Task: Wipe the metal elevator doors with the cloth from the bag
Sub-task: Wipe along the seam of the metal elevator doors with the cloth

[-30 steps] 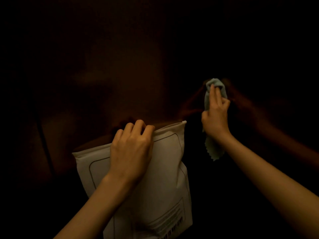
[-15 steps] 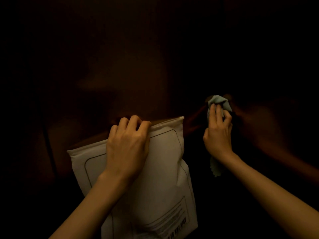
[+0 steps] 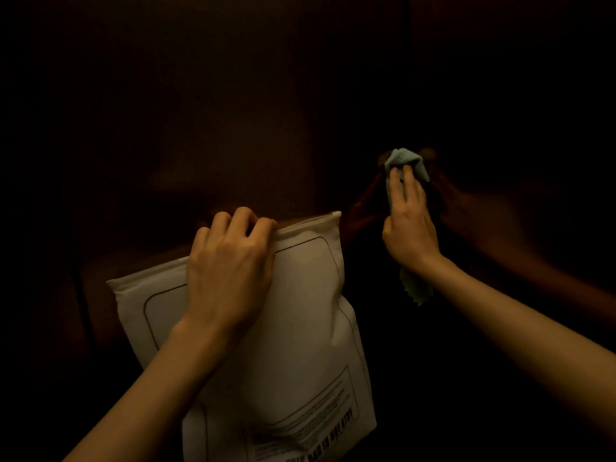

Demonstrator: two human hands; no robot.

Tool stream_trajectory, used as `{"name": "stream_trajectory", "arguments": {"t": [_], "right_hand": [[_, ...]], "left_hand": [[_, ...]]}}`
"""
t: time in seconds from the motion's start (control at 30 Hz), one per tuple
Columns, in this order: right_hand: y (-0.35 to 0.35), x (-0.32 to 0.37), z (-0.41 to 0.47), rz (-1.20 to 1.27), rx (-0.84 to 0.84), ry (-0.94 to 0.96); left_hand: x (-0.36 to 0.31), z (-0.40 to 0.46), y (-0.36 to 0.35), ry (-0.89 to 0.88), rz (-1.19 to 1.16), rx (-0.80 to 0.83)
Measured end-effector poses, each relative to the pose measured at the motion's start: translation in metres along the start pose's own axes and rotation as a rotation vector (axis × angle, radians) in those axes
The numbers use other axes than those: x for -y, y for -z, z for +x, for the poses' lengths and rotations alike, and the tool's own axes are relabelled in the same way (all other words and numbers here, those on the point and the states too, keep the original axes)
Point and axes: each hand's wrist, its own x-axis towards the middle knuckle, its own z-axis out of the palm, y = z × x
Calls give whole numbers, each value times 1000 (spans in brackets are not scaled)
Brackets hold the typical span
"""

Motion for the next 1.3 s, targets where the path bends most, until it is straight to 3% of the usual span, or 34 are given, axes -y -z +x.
{"name": "stream_trajectory", "arguments": {"t": [0.2,0.37,0.63,0.83,1.03,1.1,1.2,1.3], "right_hand": [[31,18,58,120,7,-62],[79,24,108,227,120,-38],[26,3,42,163,33,-4],[40,10,66,194,43,12],[79,35,129,363,14,-35],[99,55,180,488,0,-112],[100,57,177,558,-24,-142],[94,55,150,574,82,-214]], "left_hand": [[9,10,10,7,15,-27],[13,20,10,-23,36,-34],[11,27,-2,-54,72,-33],[23,46,-4,-80,108,-83],[30,117,17,-122,147,-64],[46,184,39,-116,109,-10],[52,224,54,-122,101,3],[56,241,66,-152,69,38]]}}
